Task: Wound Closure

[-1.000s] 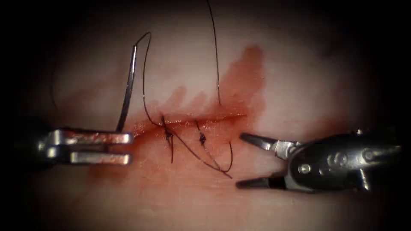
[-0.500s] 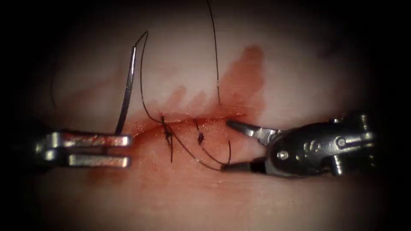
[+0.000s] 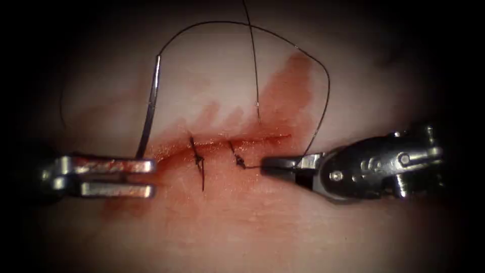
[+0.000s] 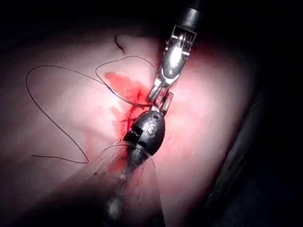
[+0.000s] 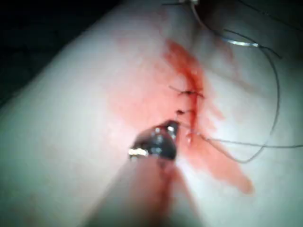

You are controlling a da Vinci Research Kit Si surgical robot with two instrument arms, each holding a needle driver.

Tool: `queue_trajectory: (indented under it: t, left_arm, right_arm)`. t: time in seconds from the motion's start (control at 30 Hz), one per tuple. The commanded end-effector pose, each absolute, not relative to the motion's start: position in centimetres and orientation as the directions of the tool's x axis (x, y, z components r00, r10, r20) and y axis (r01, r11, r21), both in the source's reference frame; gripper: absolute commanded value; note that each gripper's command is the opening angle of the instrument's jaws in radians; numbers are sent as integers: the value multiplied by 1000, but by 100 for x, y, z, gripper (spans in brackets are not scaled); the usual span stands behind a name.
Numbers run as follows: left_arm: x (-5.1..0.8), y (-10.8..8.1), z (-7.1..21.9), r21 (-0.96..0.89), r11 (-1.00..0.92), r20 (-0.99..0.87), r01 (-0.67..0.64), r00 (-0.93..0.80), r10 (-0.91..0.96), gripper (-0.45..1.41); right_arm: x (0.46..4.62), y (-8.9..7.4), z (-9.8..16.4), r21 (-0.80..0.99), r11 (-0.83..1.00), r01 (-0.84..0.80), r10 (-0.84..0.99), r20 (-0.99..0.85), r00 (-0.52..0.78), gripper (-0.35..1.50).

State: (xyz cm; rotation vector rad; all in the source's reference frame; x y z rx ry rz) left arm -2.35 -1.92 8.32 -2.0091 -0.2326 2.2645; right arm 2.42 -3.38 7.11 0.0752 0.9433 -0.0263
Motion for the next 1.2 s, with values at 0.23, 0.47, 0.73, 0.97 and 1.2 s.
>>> queue_trajectory:
  t: [0.23,0.47,0.73,0.97,1.2]
  left_arm:
    - [-241,-195,838,-185,-982,-976,27,-119,181,-45]
    - [-241,-195,838,-185,-982,-976,27,-119,181,-45]
    - [-241,-196,838,-185,-982,-976,27,-119,180,-45]
    - [-241,-196,838,-185,-982,-976,27,-119,180,-45]
    - [-242,-198,840,-188,-982,-976,28,-119,184,-45]
  right_arm:
    - [245,-346,708,72,997,26,44,-815,578,84]
    - [241,-341,696,90,995,-47,101,-831,547,129]
    - [244,-339,680,101,993,-68,122,-842,525,118]
    - [235,-344,669,161,987,28,117,-815,567,-35]
    - [211,-369,624,197,975,101,97,-791,604,-35]
